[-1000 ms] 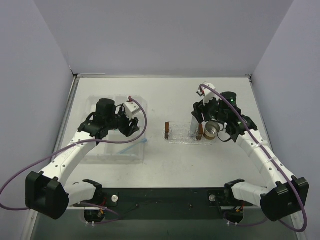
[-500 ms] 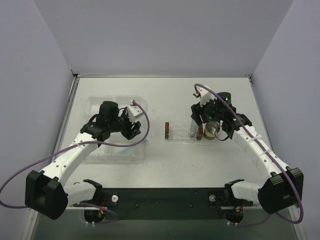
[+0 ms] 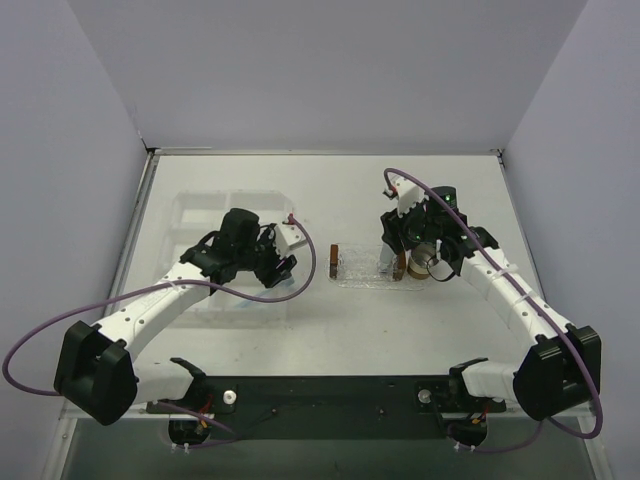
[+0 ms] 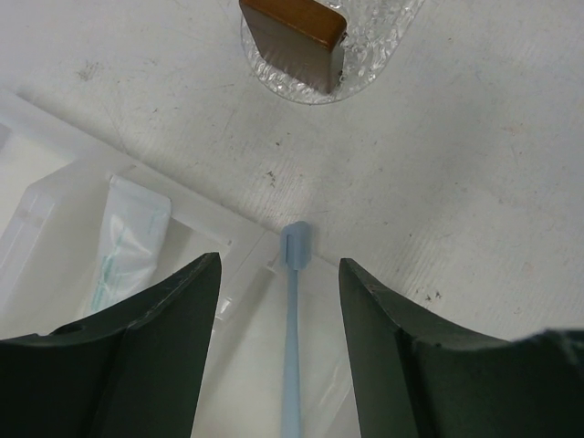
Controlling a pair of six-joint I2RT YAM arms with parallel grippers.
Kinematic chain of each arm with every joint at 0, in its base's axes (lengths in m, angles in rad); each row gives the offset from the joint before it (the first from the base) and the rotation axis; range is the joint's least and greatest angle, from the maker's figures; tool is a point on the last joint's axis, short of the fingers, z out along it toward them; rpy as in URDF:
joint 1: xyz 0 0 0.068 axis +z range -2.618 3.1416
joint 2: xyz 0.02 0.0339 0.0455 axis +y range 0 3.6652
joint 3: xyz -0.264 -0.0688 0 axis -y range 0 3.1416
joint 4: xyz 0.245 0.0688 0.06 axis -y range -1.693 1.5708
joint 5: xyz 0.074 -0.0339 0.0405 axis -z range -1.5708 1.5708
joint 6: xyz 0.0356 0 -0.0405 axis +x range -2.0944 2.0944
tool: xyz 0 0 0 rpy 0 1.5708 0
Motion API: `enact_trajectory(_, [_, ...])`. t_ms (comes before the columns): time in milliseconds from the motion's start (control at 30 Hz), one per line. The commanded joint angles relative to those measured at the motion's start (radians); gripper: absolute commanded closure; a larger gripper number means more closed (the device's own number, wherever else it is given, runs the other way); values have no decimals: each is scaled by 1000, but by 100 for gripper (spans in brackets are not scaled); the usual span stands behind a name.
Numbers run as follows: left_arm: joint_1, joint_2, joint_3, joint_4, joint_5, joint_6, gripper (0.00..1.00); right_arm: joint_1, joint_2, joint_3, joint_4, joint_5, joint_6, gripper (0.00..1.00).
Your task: Prepare toiletry sets of a toothbrush and toothpaste on the tray
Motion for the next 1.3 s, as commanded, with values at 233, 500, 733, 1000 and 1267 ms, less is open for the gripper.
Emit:
enact_trajectory(233, [-9, -13, -2, 25, -47, 24, 35, 4, 42, 19, -34, -9, -14, 71])
enact_trajectory(500, [-10, -21, 3, 22, -50, 24, 35, 4, 33, 39, -54, -7, -11, 84])
enact_trajectory(733, [-10, -27, 0, 20, -56, 25, 35, 4, 24, 60, -66, -9, -4, 92])
enact_trajectory(1000, [-10, -32, -5, 23, -61, 27, 35, 5, 1, 79, -68, -10, 4, 100])
enact_trajectory(1267, [-10, -30, -10, 27, -59, 27, 35, 8, -7, 106, -72, -12, 9, 100])
